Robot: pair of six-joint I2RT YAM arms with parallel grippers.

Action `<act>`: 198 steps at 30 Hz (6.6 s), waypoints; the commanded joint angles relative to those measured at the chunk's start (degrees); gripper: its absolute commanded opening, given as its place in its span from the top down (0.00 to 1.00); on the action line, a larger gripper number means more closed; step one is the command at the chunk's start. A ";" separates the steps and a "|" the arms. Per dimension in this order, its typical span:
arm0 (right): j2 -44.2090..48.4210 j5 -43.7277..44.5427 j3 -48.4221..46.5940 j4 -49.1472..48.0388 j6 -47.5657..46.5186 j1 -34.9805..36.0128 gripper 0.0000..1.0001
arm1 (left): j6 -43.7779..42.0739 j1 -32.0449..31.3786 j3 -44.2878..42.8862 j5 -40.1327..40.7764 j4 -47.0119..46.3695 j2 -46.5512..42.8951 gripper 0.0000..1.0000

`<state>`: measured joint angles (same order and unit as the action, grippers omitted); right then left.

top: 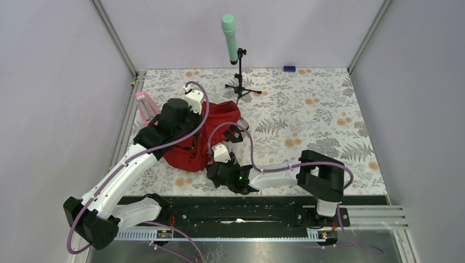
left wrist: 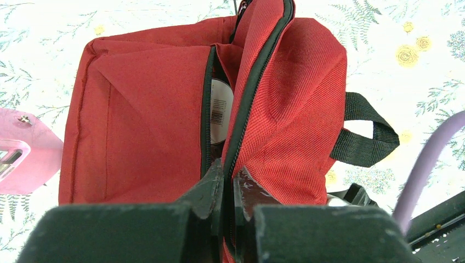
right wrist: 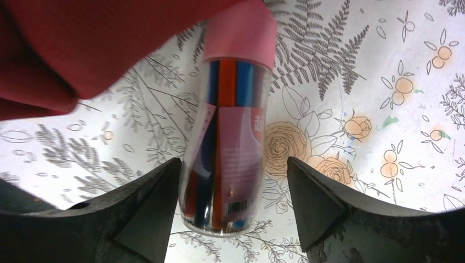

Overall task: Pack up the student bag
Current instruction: Pick up the stationery from the center of the board, then place the stationery in the student bag.

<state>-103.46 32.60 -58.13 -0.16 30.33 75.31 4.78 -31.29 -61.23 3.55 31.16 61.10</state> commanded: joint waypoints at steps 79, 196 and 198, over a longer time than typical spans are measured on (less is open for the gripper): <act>60.01 -2.97 17.81 5.88 -1.36 -21.52 0.94 | 1.91 -9.01 2.41 11.51 5.22 4.88 0.01; 7.43 -41.63 -1.23 -30.78 -21.51 -26.53 0.15 | -0.57 -4.66 2.96 8.73 -2.22 3.63 0.98; 10.34 -40.36 1.27 -29.32 -22.10 -26.54 0.15 | 1.09 -4.66 2.87 6.03 -2.30 4.05 0.97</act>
<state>-99.68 -10.55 -60.16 -30.17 11.05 48.51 2.39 -36.05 -56.49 15.75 31.53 66.35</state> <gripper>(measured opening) 0.846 0.021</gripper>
